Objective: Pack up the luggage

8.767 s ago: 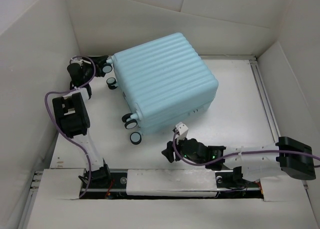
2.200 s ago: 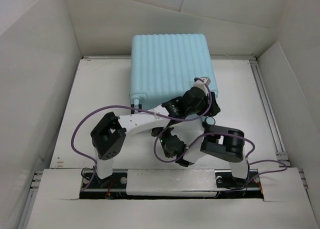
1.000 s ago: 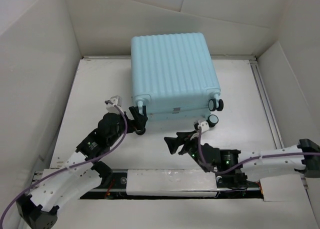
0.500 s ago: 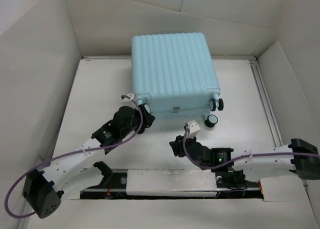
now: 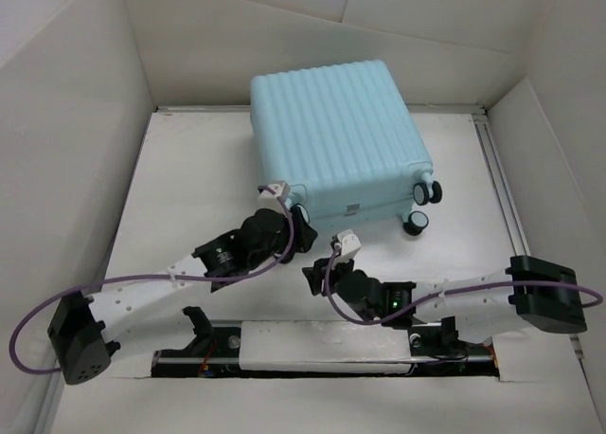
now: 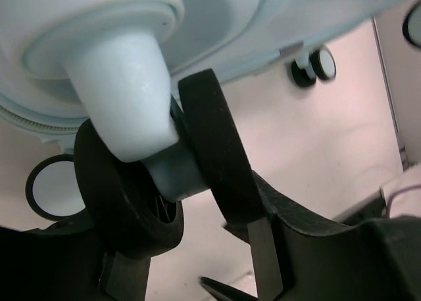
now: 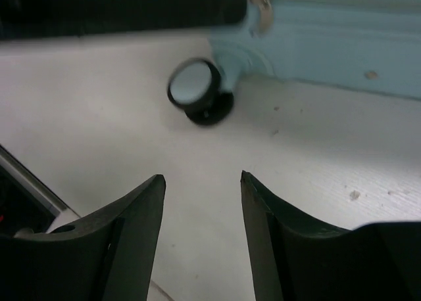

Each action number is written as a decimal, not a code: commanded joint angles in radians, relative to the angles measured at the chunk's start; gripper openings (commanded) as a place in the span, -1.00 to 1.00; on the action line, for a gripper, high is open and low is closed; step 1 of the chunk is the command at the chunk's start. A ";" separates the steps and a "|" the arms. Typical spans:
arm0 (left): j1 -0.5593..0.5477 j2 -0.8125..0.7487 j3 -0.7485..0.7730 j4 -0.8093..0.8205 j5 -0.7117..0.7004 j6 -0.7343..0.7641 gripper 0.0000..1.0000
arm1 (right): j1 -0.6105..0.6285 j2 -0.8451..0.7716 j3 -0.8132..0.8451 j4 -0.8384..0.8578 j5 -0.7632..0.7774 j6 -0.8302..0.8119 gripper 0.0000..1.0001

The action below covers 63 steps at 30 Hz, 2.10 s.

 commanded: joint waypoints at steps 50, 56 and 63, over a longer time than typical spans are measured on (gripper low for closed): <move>-0.185 0.151 0.223 0.100 -0.005 0.060 -0.51 | -0.516 0.087 -0.310 0.937 -0.500 -0.314 -0.78; -0.173 0.178 0.223 0.156 -0.005 0.081 -0.75 | -0.460 0.063 -0.364 0.997 -0.420 -0.273 -1.00; -0.173 0.262 0.302 0.193 0.030 0.081 -0.86 | -0.197 0.107 -0.279 0.947 -0.222 -0.243 -1.00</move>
